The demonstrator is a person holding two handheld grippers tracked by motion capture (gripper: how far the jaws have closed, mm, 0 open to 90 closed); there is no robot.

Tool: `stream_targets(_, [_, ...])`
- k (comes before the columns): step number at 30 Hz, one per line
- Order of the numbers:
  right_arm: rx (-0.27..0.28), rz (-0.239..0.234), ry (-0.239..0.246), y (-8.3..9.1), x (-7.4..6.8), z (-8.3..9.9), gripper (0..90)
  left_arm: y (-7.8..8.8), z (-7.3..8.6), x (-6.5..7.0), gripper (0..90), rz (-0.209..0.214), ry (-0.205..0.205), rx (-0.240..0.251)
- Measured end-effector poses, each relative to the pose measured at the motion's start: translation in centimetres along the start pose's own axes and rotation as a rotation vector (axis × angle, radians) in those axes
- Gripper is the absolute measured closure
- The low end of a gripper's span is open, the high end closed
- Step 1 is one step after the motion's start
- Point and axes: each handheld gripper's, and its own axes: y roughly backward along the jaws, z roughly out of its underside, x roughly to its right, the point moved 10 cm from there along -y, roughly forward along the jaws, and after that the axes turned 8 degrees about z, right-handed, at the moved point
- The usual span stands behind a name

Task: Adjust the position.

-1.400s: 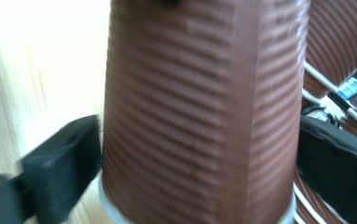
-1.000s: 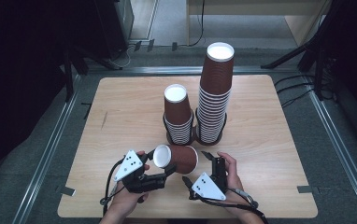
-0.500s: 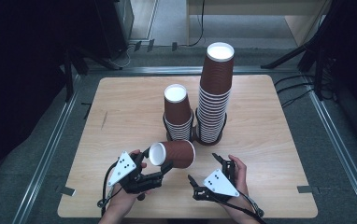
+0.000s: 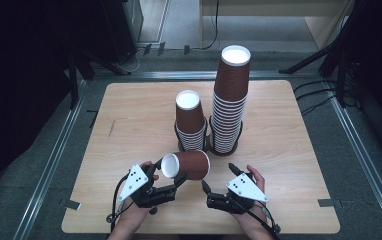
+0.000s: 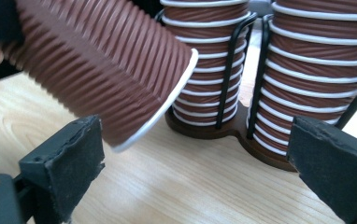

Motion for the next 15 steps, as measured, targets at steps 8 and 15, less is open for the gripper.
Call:
stream_targets(8, [-0.064,-0.036,-0.175,0.2,-0.7,0.2,0.0,0.2,0.0,-0.3,22.3,-0.019,-0.010,0.006])
stream_targets(15, [-0.069,-0.031,-0.329,0.2,-1.3,-0.5,0.0,0.4,-0.2,-0.6,22.3,-0.025,-0.007,0.018])
